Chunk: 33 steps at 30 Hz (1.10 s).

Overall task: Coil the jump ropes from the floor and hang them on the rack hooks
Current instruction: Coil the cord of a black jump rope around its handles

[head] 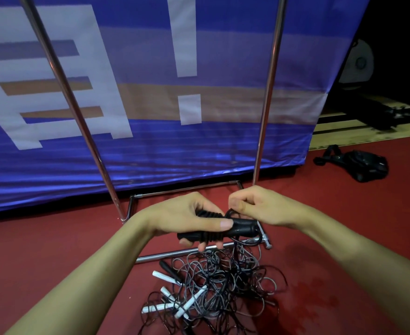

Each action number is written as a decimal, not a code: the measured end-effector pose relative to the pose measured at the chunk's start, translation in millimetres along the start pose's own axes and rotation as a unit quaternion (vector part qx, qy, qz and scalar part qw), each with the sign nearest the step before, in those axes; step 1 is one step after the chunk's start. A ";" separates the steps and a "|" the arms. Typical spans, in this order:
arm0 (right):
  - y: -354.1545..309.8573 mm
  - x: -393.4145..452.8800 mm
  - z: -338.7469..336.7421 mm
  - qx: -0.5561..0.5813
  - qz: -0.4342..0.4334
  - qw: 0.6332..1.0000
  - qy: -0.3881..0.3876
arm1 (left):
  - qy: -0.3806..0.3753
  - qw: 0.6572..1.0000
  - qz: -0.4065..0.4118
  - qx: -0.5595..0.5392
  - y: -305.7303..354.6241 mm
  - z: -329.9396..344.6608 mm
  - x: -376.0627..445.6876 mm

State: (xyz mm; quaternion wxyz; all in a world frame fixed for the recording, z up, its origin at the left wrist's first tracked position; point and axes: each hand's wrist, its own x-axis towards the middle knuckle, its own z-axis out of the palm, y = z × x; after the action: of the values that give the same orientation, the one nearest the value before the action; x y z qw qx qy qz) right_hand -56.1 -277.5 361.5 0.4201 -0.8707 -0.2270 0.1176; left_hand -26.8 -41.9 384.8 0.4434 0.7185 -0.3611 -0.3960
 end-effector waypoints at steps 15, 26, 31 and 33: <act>11.7 3.3 10.3 0.306 -0.064 0.943 0.116 | 0.088 0.982 0.084 -0.142 -8.8 -5.5 -1.1; 13.7 1.1 4.3 -0.029 -0.029 0.980 0.196 | 0.185 0.960 0.121 -0.172 -12.1 -4.0 6.5; 2.5 1.9 11.8 -0.038 0.023 0.986 0.160 | 0.265 0.941 0.113 -0.175 -14.4 -7.8 14.0; 3.1 4.0 11.9 -0.018 0.037 0.988 0.150 | 0.286 0.937 0.111 -0.166 -17.1 -8.7 15.7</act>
State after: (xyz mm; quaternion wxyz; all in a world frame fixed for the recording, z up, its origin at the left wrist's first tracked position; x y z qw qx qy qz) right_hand -56.5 -269.2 351.7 0.4287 -0.8938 -0.1314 -0.0028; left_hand -9.6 -46.6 367.6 0.6819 0.6732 -0.2255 -0.1761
